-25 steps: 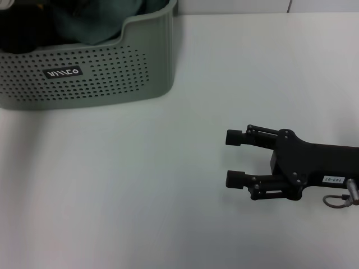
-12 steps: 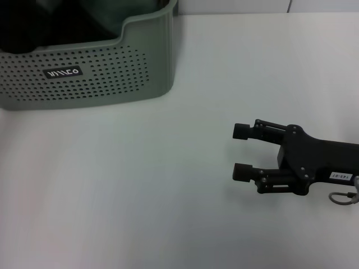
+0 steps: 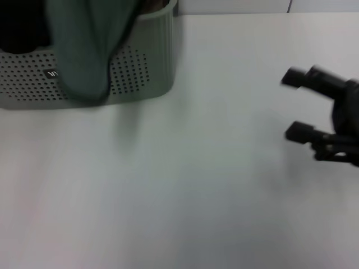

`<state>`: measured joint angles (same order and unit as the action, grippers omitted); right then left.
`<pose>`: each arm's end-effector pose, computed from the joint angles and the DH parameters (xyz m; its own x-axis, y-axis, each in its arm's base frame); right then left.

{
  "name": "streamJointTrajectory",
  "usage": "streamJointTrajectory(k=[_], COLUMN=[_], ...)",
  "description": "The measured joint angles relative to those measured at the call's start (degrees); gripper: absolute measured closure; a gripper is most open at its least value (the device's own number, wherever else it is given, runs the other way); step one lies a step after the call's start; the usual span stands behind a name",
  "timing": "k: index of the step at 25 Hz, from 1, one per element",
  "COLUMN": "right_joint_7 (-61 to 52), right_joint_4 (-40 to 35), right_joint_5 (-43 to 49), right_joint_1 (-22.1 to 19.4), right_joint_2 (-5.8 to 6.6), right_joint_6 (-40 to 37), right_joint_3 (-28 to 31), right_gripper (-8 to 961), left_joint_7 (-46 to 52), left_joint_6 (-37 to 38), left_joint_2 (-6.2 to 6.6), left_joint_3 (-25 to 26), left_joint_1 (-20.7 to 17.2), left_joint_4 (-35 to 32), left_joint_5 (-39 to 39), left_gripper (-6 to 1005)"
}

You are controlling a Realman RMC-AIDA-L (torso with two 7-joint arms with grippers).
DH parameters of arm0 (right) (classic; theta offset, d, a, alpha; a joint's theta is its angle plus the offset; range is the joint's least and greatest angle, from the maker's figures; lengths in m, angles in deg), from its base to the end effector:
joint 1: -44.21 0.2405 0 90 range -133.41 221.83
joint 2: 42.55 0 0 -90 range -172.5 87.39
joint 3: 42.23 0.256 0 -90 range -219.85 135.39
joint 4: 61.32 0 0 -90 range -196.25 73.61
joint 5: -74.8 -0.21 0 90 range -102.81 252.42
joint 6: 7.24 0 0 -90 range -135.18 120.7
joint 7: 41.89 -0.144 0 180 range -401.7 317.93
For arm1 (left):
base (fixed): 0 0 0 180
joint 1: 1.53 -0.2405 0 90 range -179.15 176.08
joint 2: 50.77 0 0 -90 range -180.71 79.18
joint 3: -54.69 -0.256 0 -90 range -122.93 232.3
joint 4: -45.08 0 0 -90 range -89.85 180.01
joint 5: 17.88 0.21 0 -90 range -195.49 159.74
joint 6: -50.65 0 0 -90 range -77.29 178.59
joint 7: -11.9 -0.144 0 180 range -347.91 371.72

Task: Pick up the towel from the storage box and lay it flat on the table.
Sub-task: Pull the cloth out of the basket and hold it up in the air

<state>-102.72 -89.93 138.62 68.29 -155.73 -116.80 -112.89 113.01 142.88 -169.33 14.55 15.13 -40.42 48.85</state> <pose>0.2177 0.2758 0.0291 0.4799 -0.0110 -0.8772 -0.1191 -0.9915 -0.0527 -0.1476 0.2898 0.2025 0.5066 -0.2785 0.8159 0.3029 -0.8286 -0.4709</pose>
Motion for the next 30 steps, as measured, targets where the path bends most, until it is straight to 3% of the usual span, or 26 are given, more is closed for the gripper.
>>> streamJointTrajectory(k=[2,4,6,7,11,16,23,26,30], right_joint_7=[3.4,8.6,15.7,15.7,24.3,41.0,68.3,86.0,100.0], right_joint_4=[-4.1,-9.1,-15.0,-15.0,-19.6,-20.3,-21.0,-21.3,-21.1], right_joint_5=[0.1,0.3,-1.4,-1.4,-9.4,-23.5,-43.6,-57.2,-70.5], right_joint_1=[-1.2,-2.9,-5.3,-5.3,-7.1,-8.1,-8.2,-6.5,-3.9], right_joint_2=[-0.30,-1.55,-2.84,-2.84,-3.06,-3.07,-3.09,-3.07,-3.10], right_joint_6=[-1.2,0.4,6.3,6.3,17.9,29.8,39.0,42.6,43.4], right_joint_3=[2.0,2.3,-1.3,-1.3,-14.3,-28.1,-46.0,-56.7,-67.4], right_gripper=[83,84,84,89,111,137,162,162,163], left_joint_7=[0.8,1.2,1.2,1.2,0.9,-1.4,-4.3,-4.9,-5.4], left_joint_6=[2.3,3.6,4.1,4.1,4.2,3.5,1.4,-0.2,-2.7], left_joint_2=[-0.01,-0.43,-0.91,-1.04,-1.23,-1.62,-1.76,-1.76,-1.78], left_joint_3=[0.4,0.5,0.3,0.1,-0.4,-0.4,-3.1,-5.4,-8.6], left_joint_1=[-0.3,-0.9,-1.3,-1.5,-1.8,-1.7,-1.4,-1.3,-1.3], left_joint_4=[0.3,0.4,0.5,0.8,2.8,6.9,10.5,10.8,10.8], left_joint_5=[-0.9,-1.1,-0.8,-0.6,0.6,2.5,4.9,4.9,4.6], left_gripper=[966,965,964,964,963,961,958,957,956])
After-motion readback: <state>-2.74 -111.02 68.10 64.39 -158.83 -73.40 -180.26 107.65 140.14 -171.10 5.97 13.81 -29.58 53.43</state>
